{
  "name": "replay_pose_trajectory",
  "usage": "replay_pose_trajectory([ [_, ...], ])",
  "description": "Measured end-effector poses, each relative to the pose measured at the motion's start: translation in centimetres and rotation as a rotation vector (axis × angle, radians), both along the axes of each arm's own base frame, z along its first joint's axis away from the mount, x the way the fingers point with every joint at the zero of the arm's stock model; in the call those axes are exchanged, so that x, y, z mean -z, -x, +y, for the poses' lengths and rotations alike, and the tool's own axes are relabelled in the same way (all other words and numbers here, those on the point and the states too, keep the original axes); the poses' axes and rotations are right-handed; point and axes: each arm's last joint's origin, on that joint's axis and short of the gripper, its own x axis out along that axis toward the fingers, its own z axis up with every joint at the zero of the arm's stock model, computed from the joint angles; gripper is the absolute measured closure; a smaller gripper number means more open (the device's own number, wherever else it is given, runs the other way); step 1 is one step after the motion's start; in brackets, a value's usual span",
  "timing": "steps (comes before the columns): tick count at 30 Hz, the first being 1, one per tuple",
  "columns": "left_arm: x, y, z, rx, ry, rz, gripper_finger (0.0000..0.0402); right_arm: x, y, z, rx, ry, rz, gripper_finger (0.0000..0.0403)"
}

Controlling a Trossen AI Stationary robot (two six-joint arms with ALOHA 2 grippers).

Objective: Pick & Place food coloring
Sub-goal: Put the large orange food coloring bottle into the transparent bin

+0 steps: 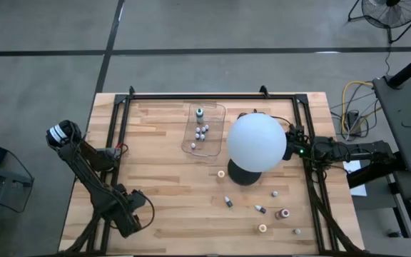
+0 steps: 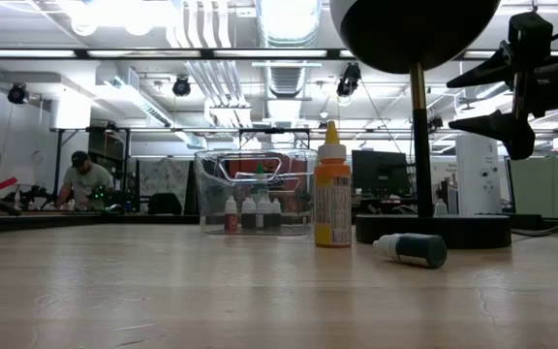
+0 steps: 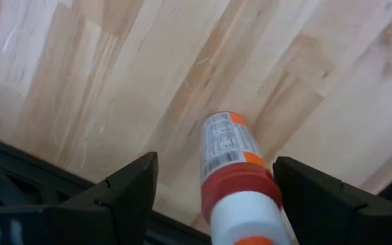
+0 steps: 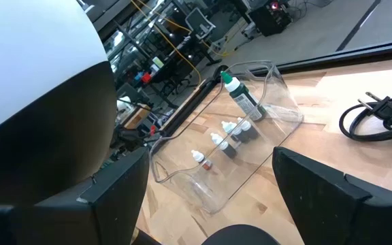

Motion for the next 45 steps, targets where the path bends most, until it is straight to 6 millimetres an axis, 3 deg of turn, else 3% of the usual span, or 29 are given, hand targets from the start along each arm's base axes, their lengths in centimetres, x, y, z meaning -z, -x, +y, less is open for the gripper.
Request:
replay_pose_trajectory([
  [20,0.6,-0.1,-0.3,0.010,0.067,0.010,0.0147,0.0,0.0,0.0,0.000,0.000,0.000,0.0101],
  [26,0.6,0.0,-0.3,0.012,0.077,0.022,0.0183,0.0,0.0,0.0,0.000,0.000,0.001,0.0101],
  [34,0.6,-0.4,-0.1,0.026,0.078,0.017,0.0284,0.0,0.0,0.0,0.000,0.000,0.000,0.0101],
  [45,-1.1,-3.9,1.9,0.041,0.078,-0.084,0.0285,0.0,0.0,0.0,0.000,0.000,0.001,0.0101],
])
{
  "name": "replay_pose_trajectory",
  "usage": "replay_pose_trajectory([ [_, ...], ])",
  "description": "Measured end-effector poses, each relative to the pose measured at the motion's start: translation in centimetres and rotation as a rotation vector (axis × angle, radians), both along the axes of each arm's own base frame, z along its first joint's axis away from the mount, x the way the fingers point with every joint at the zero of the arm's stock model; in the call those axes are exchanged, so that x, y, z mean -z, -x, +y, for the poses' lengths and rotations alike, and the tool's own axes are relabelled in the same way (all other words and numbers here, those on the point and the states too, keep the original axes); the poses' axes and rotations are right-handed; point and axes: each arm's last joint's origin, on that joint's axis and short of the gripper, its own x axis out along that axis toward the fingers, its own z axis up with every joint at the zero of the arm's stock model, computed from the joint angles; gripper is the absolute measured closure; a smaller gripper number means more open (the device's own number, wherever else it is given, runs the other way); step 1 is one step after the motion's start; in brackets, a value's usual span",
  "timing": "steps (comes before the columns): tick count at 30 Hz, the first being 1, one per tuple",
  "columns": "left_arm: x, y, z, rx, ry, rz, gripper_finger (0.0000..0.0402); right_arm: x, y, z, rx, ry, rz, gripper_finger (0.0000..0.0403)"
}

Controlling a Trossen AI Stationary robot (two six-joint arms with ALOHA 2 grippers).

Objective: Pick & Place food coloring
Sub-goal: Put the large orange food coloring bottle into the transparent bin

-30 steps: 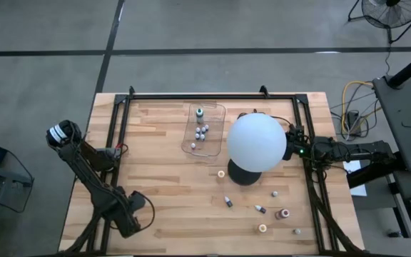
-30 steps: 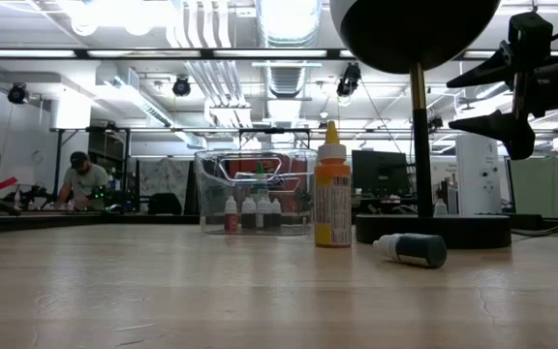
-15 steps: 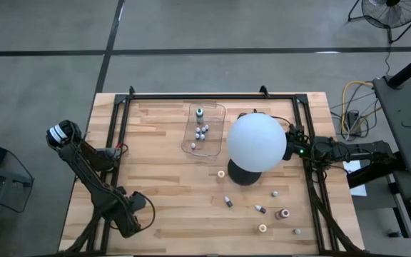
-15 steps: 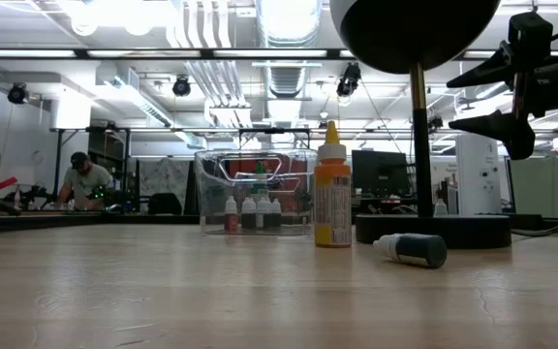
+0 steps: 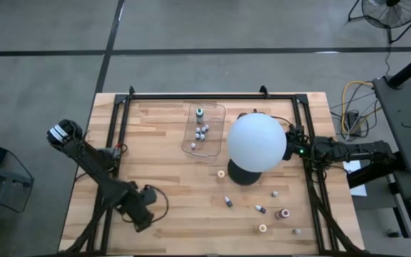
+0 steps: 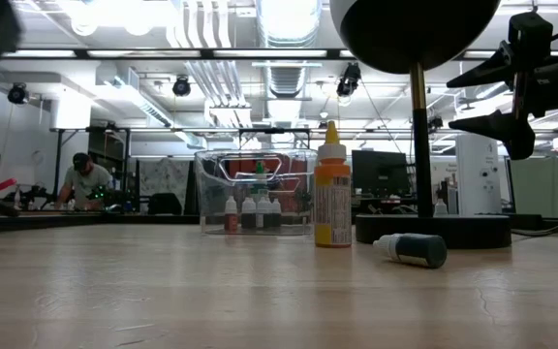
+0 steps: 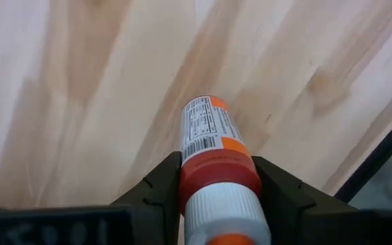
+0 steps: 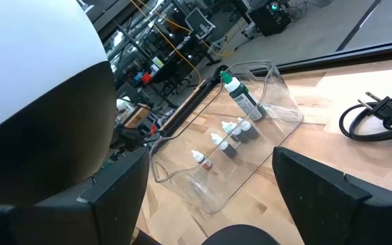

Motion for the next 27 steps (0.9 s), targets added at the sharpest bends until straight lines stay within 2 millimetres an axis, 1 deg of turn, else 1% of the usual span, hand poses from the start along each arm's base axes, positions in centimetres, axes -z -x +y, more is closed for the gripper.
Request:
replay_pose_trajectory([
  [4,-1.3,-1.9,2.0,-0.009,-0.018,-0.007,0.0285,0.0,0.0,0.0,0.000,0.000,0.000,0.0101],
  [7,-2.6,-3.3,4.0,-0.025,-0.052,-0.008,0.0285,0.0,0.0,0.0,0.000,0.000,0.000,0.0101],
  [12,-4.9,-5.1,8.1,-0.092,-0.109,0.005,0.0285,0.0,0.0,0.0,0.000,0.000,0.000,0.0101],
  [20,-9.0,-7.8,15.4,-0.250,-0.164,-0.085,0.0285,0.0,0.0,0.0,0.000,0.000,0.000,0.0101],
  [23,-10.0,-8.9,17.6,-0.287,-0.191,-0.099,0.0285,0.0,0.0,0.0,0.000,0.000,0.000,0.0101],
  [27,-11.1,-10.6,20.1,-0.308,-0.210,-0.107,0.0285,0.0,0.0,0.0,0.000,0.000,0.000,0.0101],
])
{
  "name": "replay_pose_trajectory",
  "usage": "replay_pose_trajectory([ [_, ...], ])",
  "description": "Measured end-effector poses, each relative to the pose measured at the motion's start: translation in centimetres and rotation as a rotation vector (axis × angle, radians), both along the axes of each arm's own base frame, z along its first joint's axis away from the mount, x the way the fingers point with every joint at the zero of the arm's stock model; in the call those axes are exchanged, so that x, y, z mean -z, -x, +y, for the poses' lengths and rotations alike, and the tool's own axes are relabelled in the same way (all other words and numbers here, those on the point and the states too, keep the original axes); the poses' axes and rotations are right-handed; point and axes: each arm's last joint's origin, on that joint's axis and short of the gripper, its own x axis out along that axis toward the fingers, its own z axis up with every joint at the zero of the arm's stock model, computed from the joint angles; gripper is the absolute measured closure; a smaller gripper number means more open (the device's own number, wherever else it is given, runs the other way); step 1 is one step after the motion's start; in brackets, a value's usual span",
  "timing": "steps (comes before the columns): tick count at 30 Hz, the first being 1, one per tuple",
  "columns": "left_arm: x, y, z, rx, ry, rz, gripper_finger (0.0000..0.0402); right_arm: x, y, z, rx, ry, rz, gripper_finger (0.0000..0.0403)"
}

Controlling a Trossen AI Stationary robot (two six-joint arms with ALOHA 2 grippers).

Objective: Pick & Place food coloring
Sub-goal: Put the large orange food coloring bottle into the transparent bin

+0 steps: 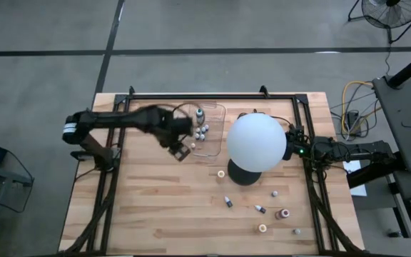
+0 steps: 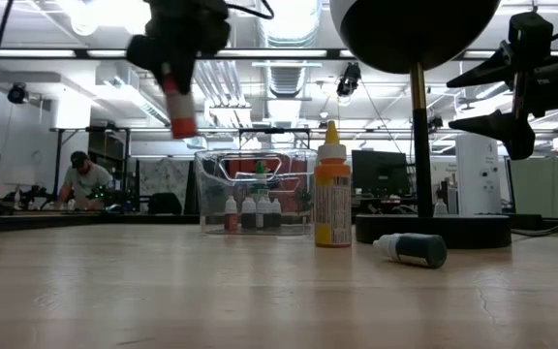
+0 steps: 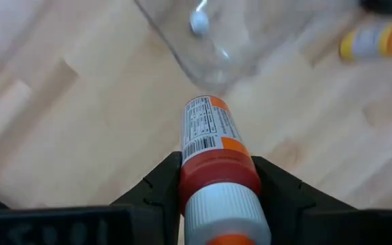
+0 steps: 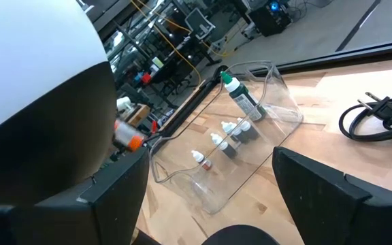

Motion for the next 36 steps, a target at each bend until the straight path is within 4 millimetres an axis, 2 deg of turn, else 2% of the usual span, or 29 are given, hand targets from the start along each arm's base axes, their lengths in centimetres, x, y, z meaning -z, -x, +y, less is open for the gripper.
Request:
replay_pose_trajectory([
  [8,-1.1,-3.7,4.3,0.036,-0.075,-0.011,0.0285,0.0,0.0,0.0,0.000,0.000,0.000,0.0101],
  [19,-0.1,-9.1,8.8,0.208,-0.138,-0.002,0.0285,0.0,0.0,0.0,-0.001,0.000,0.000,0.0101],
  [28,0.4,-11.5,11.4,0.304,-0.190,-0.010,0.0285,0.0,0.0,0.0,0.000,0.000,0.000,0.0101],
  [36,1.7,-12.4,12.9,0.298,-0.243,0.019,0.0285,0.0,0.0,0.0,0.000,0.000,0.000,0.0101],
])
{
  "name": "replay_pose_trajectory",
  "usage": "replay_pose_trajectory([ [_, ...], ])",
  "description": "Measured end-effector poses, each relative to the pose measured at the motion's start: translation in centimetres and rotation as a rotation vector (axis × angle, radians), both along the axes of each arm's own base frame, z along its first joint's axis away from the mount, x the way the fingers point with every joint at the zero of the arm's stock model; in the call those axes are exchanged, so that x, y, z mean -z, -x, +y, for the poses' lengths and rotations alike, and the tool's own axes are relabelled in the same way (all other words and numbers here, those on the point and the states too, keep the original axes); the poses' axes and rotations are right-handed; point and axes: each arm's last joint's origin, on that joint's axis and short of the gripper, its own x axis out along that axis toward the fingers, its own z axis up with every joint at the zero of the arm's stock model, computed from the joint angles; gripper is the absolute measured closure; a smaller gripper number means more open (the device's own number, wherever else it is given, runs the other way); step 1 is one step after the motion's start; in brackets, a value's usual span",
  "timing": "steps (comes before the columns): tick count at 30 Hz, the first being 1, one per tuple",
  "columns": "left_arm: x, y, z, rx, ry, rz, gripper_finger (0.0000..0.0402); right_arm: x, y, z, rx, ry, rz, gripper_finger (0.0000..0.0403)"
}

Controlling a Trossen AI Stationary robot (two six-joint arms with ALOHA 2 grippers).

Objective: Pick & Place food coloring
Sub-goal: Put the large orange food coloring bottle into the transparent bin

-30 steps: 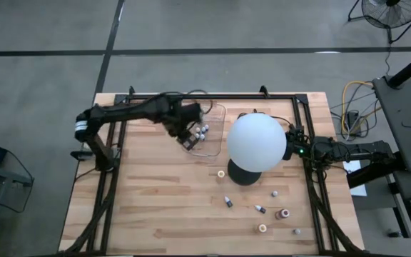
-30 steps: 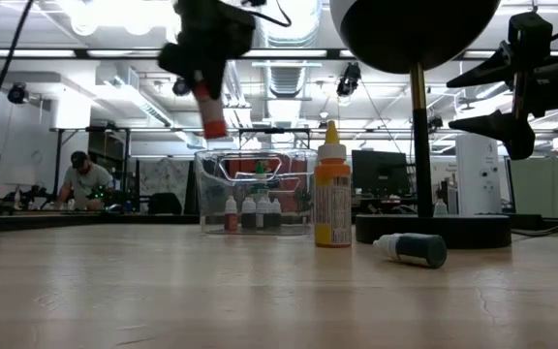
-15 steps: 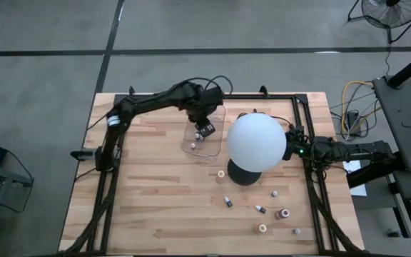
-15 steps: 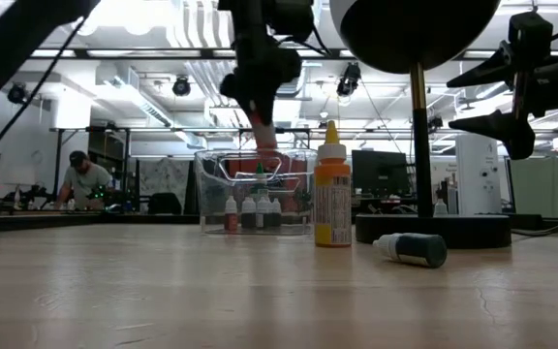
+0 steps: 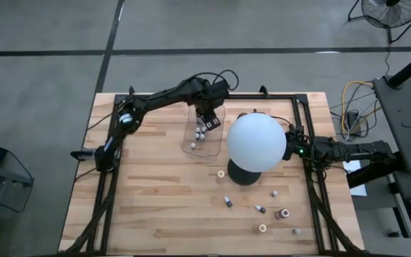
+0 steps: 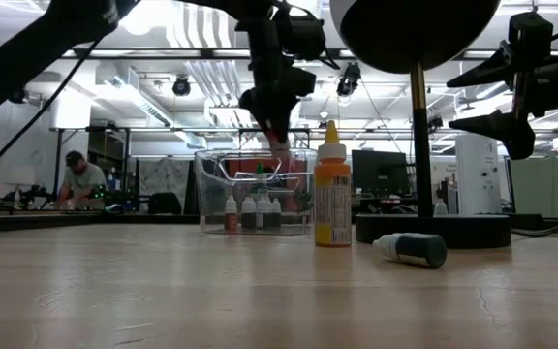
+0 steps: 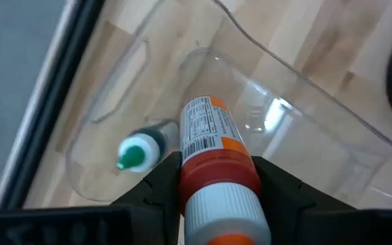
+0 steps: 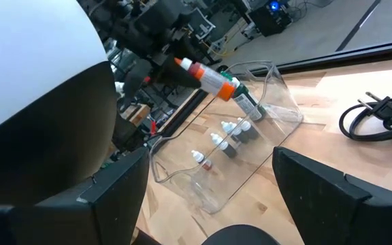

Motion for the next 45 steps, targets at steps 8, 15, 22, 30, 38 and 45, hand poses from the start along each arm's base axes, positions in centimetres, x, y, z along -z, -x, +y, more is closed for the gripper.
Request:
replay_pose_trajectory([
  [8,2.3,-1.1,0.9,0.017,-0.055,0.061,0.0285,0.0,0.0,0.0,0.000,0.000,0.000,0.0101],
  [15,4.1,-2.1,1.3,0.046,-0.087,0.088,0.0285,0.0,0.0,0.0,0.000,0.000,0.000,0.0101],
  [22,5.9,-2.7,1.8,0.083,-0.082,0.129,0.0285,0.0,0.0,0.0,0.001,0.000,0.000,0.0101],
  [30,7.3,-2.9,2.1,0.115,-0.072,0.174,0.0285,0.0,0.0,0.0,0.000,0.000,0.000,0.0101],
  [38,8.3,-3.0,2.2,0.156,-0.057,0.213,0.0285,0.0,0.0,0.0,0.000,0.000,-0.001,0.0101],
  [45,8.3,-3.0,2.2,0.164,-0.061,0.219,0.0244,0.0,0.0,0.0,0.000,0.000,0.000,0.0101],
])
